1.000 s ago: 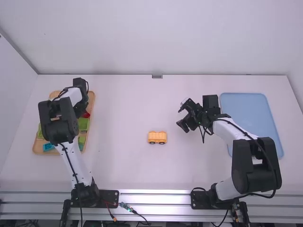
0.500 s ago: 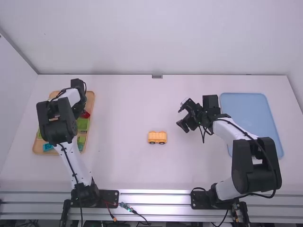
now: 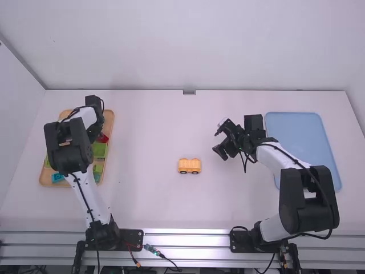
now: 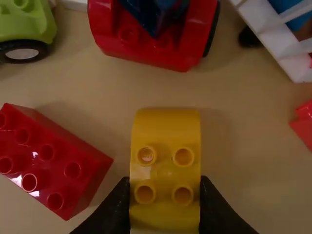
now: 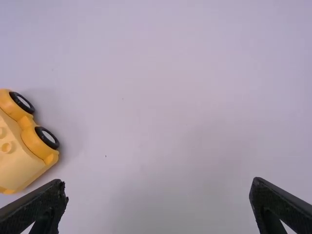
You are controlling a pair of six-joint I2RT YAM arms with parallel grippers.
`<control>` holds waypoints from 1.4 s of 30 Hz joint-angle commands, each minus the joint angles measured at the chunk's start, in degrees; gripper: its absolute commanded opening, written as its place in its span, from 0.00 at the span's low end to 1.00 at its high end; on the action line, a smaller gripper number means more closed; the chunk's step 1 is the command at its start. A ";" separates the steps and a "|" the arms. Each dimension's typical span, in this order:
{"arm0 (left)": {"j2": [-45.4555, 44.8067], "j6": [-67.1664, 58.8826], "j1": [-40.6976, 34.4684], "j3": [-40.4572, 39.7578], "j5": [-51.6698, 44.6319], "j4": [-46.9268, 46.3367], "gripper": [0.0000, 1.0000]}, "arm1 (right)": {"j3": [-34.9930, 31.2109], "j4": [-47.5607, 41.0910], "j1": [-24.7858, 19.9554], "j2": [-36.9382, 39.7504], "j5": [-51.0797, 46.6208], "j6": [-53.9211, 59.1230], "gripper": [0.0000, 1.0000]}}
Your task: Assemble lego blocks to make yellow taxi
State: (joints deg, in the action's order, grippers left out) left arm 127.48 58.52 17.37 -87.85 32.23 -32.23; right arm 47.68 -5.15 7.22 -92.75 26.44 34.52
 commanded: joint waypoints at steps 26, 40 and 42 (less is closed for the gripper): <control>-1.20 -0.54 0.13 -9.33 2.86 -13.88 0.02 | 1.44 -0.06 -0.11 1.86 0.09 0.37 0.99; -16.61 -25.65 -13.77 -1.95 -1.81 -3.41 0.01 | 1.44 0.64 -0.13 1.88 0.50 -0.07 0.99; -22.25 -34.15 -17.53 3.67 -7.63 3.30 0.01 | 1.44 0.27 -0.24 1.86 0.59 0.00 0.99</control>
State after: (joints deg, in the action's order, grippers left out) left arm 110.56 35.40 2.76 -87.90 29.23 -30.30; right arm 47.66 -4.56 7.22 -92.66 26.61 34.63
